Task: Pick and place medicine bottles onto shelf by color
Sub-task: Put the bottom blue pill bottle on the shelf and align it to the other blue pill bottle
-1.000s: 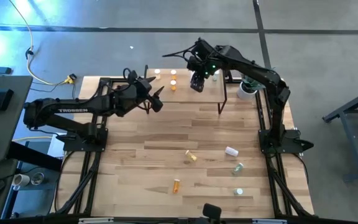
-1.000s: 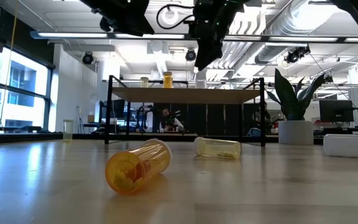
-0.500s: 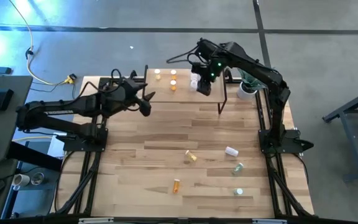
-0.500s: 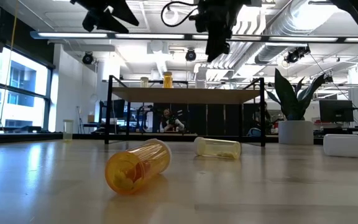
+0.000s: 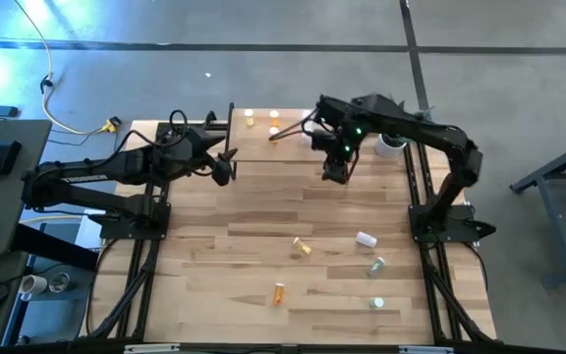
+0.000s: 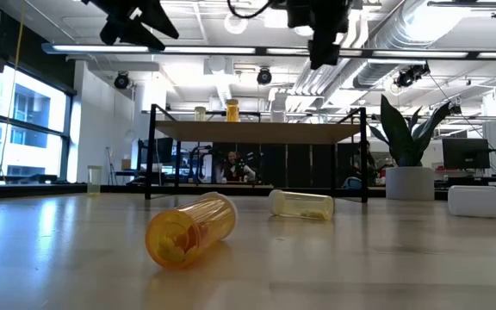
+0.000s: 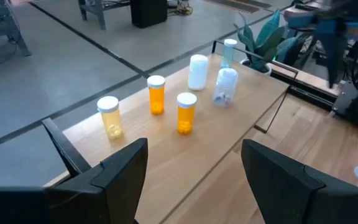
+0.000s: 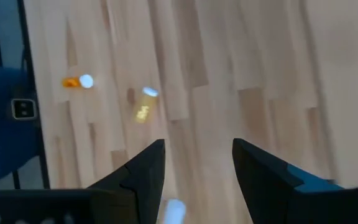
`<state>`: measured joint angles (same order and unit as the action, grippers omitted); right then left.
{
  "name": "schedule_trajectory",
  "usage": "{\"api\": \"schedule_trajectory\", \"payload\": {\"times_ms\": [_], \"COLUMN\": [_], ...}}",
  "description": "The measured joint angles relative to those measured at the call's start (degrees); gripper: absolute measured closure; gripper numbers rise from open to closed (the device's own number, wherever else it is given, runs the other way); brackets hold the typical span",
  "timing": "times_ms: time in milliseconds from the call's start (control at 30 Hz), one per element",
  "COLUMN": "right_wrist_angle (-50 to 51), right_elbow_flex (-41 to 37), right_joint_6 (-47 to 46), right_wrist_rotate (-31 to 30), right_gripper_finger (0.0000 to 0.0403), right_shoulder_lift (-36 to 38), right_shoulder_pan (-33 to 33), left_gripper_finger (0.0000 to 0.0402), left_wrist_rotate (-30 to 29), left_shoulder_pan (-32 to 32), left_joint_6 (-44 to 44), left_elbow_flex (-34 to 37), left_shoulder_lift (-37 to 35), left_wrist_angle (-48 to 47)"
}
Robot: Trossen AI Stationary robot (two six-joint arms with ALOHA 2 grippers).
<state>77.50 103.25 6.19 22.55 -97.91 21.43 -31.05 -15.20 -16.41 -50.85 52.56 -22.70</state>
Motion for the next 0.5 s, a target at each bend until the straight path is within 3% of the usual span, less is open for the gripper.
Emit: {"api": "schedule_trajectory", "payload": {"times_ms": [167,500], "right_wrist_angle": [-8.7,-13.1], "right_elbow_flex": [-12.6,-29.5], "right_joint_6": [-11.9,-41.5], "right_wrist_rotate": [-0.6,-14.6], "right_gripper_finger": [0.0224,0.0224], "right_shoulder_lift": [8.4,23.5], "right_shoulder_pan": [-3.3,-14.4], "left_gripper_finger": [0.0154,0.0154], "left_wrist_rotate": [1.0,8.5], "left_shoulder_pan": [0.0,0.0], "left_joint_6": [1.0,1.7], "left_elbow_flex": [0.0,0.0], "left_shoulder_lift": [0.0,0.0], "left_wrist_angle": [-0.1,-0.4]}}
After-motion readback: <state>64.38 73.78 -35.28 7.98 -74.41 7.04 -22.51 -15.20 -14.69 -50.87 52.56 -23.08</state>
